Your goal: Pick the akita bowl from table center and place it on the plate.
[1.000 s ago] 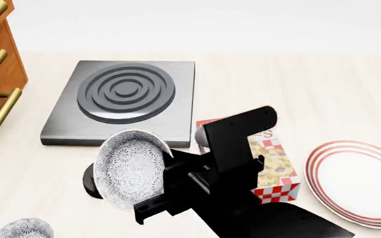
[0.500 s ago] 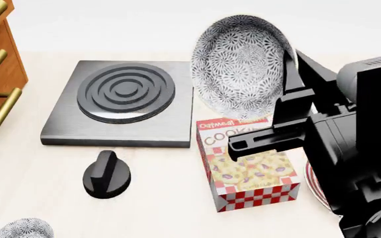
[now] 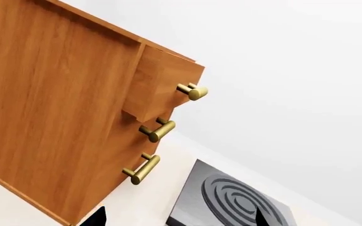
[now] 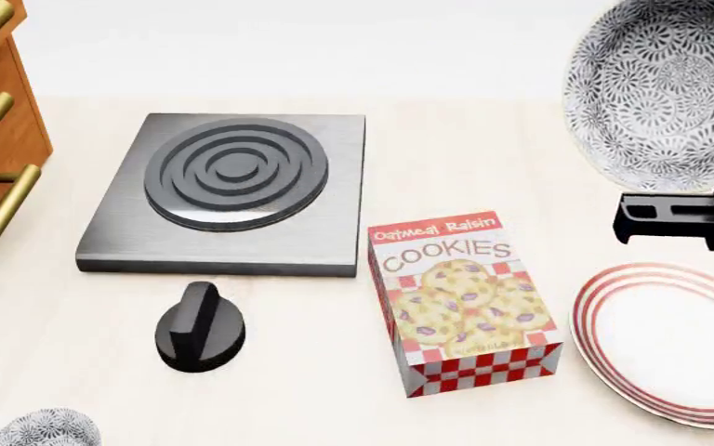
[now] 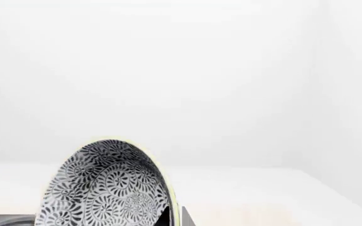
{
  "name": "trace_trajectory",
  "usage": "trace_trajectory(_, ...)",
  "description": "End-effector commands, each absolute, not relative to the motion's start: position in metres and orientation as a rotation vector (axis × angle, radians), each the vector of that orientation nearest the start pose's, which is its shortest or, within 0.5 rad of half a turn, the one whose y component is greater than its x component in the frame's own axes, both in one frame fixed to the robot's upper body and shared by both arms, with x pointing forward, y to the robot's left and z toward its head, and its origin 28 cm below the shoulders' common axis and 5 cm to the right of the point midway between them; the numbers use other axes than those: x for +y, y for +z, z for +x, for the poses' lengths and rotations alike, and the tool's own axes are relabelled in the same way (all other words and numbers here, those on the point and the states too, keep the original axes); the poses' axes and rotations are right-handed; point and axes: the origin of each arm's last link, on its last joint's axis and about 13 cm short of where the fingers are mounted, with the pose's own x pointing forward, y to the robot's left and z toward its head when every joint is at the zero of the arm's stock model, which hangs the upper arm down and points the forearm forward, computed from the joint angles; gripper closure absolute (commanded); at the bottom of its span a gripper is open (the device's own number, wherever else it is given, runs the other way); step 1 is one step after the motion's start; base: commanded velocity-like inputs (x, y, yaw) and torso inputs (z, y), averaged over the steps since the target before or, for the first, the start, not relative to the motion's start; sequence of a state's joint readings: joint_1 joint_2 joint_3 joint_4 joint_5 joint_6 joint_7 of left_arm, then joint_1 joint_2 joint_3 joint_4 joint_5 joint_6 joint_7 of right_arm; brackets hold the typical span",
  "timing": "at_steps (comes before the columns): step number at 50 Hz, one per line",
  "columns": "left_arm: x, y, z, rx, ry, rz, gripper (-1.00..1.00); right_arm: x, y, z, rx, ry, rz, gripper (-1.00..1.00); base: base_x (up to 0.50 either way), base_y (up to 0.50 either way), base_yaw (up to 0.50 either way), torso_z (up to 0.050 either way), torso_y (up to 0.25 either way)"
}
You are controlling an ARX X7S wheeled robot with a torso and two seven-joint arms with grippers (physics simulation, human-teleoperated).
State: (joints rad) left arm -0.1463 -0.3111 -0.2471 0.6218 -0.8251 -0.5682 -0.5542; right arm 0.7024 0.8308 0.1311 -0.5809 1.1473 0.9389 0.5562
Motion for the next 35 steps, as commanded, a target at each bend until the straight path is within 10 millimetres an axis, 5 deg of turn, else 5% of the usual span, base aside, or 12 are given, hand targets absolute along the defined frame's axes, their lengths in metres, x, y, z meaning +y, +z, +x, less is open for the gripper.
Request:
trace_trajectory(1, 0.266, 0.156, 0.21, -0.173, 0.306, -0.422, -1.0, -0.216, 0.272, 0.236, -0.126, -0.08, 0.109, 1.0, 0.0, 0.0, 0.0, 0.0, 0.0)
trace_trajectory(14, 0.264, 0.154, 0.21, -0.169, 0.297, -0.421, -1.0, -0.226, 0.252, 0.241, 0.013, -0.077, 0.316, 1.0, 0.0, 0.0, 0.0, 0.0, 0.0)
trace_trajectory(35, 0.264, 0.154, 0.21, -0.168, 0.297, -0.422, -1.0, -0.227, 0.248, 0.245, 0.058, -0.1, 0.338, 1.0, 0.0, 0.0, 0.0, 0.0, 0.0)
